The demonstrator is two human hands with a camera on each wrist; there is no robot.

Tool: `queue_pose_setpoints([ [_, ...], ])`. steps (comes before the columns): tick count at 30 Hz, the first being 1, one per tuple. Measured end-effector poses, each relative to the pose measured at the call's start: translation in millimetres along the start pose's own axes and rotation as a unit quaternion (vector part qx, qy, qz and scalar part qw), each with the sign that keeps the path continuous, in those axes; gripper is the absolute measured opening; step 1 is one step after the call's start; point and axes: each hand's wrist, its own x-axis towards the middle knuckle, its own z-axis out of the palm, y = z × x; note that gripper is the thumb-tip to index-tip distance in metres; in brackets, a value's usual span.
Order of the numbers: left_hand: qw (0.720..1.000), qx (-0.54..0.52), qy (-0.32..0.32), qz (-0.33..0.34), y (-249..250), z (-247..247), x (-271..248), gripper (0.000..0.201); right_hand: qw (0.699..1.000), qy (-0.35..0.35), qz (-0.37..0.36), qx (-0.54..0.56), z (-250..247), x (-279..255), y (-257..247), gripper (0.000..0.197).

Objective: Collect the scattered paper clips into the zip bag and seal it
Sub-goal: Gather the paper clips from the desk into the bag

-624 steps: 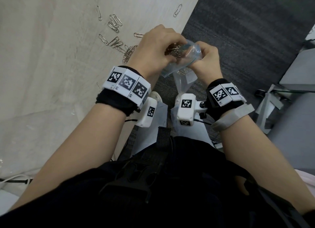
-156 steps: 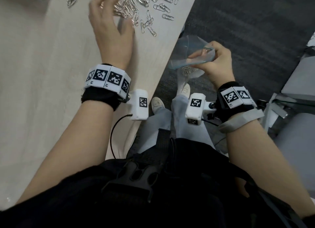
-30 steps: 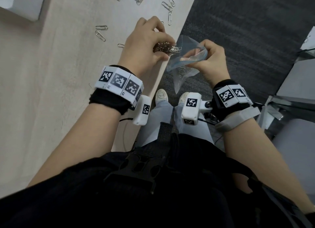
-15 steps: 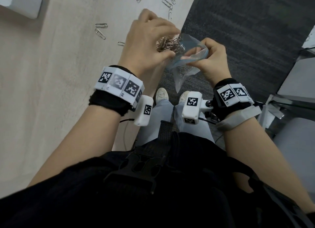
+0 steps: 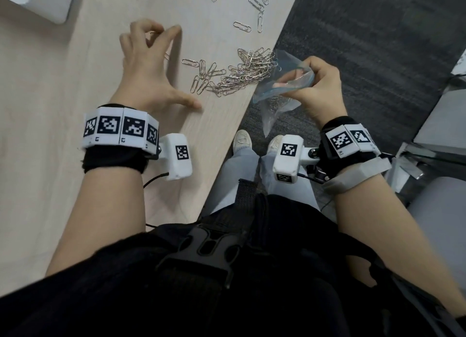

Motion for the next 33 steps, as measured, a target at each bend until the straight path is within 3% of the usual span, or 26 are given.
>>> queue_pose_setpoints([
  [7,0.996,-0.084,-0.004,0.007,8,7,3,0.101,1.0,0.006,-0.003,0.011,-1,0,1,0.041],
  [12,0.99,-0.127,-0.045,0.047,23,13,7,0.088,1.0,0.008,-0.006,0.003,-3,1,1,0.039],
  [19,0.986,-0.086,-0.091,0.112,55,23,15,0.078,1.0,0.018,-0.004,-0.01,-2,1,0,0.04],
  [24,0.984,-0.005,-0.083,0.159,66,23,17,0.086,1.0,0.019,-0.001,-0.01,-2,1,1,0.04],
  [33,0.976,-0.006,-0.073,0.206,79,34,28,0.052,1.0,0.018,0.0,-0.008,-3,2,2,0.04],
])
